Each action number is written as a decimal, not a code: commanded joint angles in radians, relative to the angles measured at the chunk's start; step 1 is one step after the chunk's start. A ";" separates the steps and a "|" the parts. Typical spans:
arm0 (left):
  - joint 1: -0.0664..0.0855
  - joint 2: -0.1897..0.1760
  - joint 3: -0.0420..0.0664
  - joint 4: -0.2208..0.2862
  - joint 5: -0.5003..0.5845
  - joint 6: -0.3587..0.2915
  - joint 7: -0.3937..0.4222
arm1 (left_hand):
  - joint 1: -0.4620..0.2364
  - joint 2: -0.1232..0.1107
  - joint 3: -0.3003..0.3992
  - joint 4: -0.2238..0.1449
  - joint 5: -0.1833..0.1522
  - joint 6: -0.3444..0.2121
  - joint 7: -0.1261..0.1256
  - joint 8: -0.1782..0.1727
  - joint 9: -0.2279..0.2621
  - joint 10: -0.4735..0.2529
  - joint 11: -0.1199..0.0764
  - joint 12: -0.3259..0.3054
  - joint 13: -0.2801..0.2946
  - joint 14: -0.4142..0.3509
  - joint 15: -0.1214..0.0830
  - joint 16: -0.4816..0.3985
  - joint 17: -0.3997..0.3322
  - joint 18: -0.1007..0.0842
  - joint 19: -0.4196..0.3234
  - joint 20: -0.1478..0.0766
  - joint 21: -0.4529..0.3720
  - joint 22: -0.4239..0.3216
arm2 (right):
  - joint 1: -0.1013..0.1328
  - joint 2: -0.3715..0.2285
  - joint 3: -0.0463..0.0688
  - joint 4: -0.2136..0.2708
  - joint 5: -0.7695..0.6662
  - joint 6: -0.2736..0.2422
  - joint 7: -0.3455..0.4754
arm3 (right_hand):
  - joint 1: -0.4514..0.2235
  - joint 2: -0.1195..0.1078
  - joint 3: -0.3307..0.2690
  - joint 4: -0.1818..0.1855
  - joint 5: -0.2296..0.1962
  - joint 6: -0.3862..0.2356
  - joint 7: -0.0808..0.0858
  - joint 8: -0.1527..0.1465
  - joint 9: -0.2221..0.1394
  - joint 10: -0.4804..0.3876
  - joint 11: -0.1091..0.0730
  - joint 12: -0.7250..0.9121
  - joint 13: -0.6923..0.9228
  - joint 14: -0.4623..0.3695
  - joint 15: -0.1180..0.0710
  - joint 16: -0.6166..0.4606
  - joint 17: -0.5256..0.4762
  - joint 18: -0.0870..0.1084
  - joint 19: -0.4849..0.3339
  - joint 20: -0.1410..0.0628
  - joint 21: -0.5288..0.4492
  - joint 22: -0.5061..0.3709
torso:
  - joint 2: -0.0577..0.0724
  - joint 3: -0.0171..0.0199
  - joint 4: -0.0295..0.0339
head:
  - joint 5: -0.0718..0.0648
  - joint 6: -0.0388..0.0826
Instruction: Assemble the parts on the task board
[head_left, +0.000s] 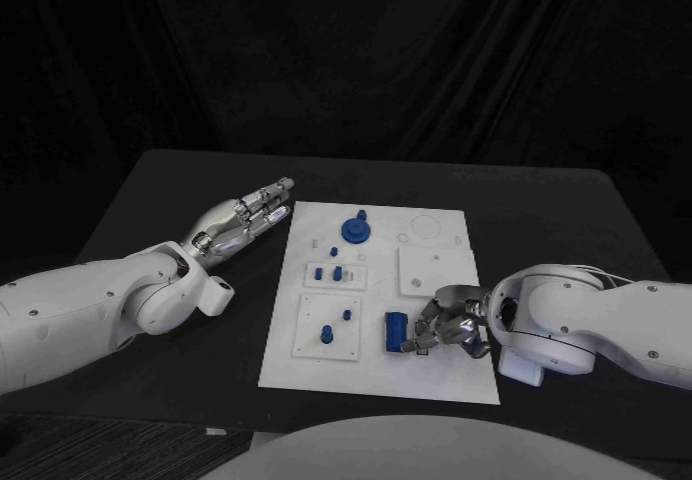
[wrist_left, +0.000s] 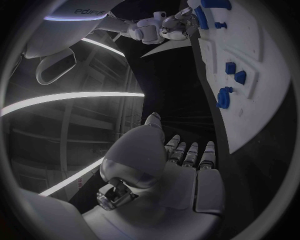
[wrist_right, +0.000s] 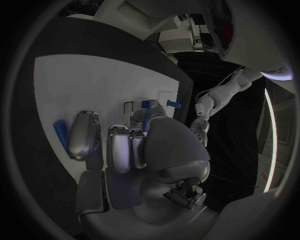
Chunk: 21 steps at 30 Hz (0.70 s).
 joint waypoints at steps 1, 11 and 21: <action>-0.002 0.003 0.001 0.000 0.000 0.015 0.008 | 0.009 -0.001 0.008 0.002 0.005 0.006 0.000 0.006 0.001 0.000 0.006 -0.003 -0.002 0.000 -0.002 -0.004 -0.001 0.017 0.000 0.009 -0.005 -0.001 | -0.003 -0.001 0.000 -0.001 -0.004 -0.012 -0.010 | 0.002 0.015 0.004 0.007 0.015 -0.003 0.000 -0.005 -0.001 0.107 -0.007 -0.003 0.258 0.074 -0.007 -0.004 0.067 0.009 0.000 -0.006 -0.005 0.158 | 0.000 -0.0002 -0.0005 | 0.000 0.000; -0.002 0.003 0.001 0.000 0.000 0.018 0.004 | 0.010 0.002 0.010 0.002 0.006 0.006 0.001 0.006 0.001 0.000 0.007 -0.003 -0.002 0.000 -0.002 -0.004 -0.001 0.017 0.000 0.010 -0.005 -0.001 | -0.004 -0.002 0.000 -0.001 -0.004 0.003 -0.007 | 0.048 -0.017 0.024 -0.022 0.028 -0.001 -0.003 -0.021 -0.007 0.107 -0.010 -0.003 0.258 0.073 -0.010 -0.006 0.063 0.009 0.000 -0.009 -0.009 0.157 | 0.000 -0.0007 0.0000 | 0.000 0.000; -0.003 0.000 0.001 0.001 0.000 0.017 0.002 | 0.011 0.003 0.010 0.002 0.006 0.007 0.001 0.006 0.001 0.000 0.007 -0.003 -0.002 0.000 -0.002 -0.004 -0.001 0.017 0.000 0.010 -0.004 0.000 | 0.007 -0.063 0.000 0.048 -0.005 -0.056 0.044 | -0.100 -0.066 -0.051 0.080 -0.158 -0.027 0.015 -0.172 -0.121 0.107 0.006 -0.003 0.258 0.072 0.002 -0.009 0.055 0.010 -0.002 0.002 -0.022 0.155 | 0.000 -0.0012 0.0006 | 0.000 0.000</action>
